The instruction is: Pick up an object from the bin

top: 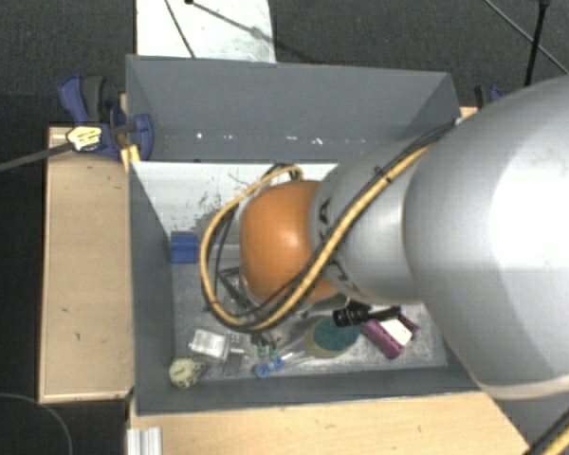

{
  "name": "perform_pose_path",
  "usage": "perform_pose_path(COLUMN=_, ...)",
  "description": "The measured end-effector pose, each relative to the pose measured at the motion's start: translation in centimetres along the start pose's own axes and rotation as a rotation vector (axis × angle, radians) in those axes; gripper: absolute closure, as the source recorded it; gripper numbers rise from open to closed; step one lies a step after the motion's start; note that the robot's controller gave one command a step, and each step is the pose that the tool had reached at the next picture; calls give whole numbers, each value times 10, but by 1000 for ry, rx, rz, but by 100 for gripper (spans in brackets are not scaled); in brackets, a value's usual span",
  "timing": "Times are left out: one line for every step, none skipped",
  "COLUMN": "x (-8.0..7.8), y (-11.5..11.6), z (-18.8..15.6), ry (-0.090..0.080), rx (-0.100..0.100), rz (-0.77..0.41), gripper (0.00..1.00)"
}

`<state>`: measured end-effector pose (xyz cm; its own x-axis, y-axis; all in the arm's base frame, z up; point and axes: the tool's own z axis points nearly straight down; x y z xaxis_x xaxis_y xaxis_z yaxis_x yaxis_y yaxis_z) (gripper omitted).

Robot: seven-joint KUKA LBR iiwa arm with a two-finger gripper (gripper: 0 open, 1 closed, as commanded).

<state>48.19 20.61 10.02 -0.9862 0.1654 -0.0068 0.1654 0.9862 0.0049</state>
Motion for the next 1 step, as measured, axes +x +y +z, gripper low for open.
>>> perform_pose_path(x=0, y=8, z=31, ry=8, rx=8, rz=291, gripper=0)
